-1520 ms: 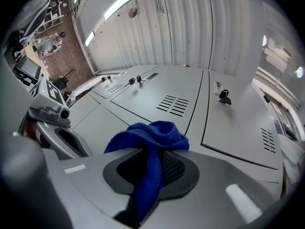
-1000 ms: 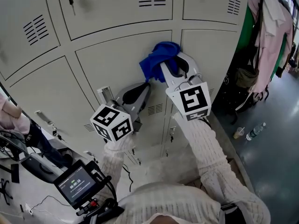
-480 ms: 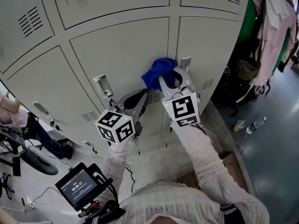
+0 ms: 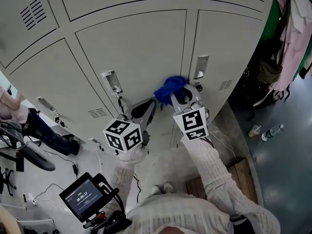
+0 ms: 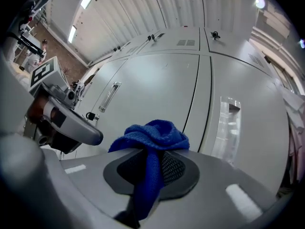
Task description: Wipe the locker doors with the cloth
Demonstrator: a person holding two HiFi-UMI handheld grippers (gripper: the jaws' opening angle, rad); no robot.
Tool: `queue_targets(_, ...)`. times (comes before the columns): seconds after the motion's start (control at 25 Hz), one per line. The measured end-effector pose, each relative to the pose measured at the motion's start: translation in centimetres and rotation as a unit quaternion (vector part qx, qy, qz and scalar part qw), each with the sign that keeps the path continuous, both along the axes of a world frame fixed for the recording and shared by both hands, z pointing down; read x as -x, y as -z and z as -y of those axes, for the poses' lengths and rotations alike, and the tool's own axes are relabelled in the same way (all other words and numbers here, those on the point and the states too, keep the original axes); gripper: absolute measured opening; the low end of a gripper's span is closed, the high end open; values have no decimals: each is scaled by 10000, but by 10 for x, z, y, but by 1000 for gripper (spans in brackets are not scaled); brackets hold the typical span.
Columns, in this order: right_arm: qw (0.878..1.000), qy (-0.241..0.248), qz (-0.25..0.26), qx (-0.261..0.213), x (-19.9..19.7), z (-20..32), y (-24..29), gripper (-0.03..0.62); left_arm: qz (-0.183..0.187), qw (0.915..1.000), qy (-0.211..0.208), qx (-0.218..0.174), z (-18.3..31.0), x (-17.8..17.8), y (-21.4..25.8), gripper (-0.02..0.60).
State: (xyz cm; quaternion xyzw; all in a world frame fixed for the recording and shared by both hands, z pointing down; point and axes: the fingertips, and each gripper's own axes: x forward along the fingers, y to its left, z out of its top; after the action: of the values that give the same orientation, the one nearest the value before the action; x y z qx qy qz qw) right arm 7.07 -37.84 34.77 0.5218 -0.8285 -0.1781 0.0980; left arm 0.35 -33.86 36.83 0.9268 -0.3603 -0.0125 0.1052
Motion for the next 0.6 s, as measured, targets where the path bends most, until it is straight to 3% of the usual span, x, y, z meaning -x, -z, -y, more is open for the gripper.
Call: queue_targets(0.6, 9965, 3, -139, 825, -2, 3, -59, 53, 23, 9987, -151, 476, 4, -11, -40, 5)
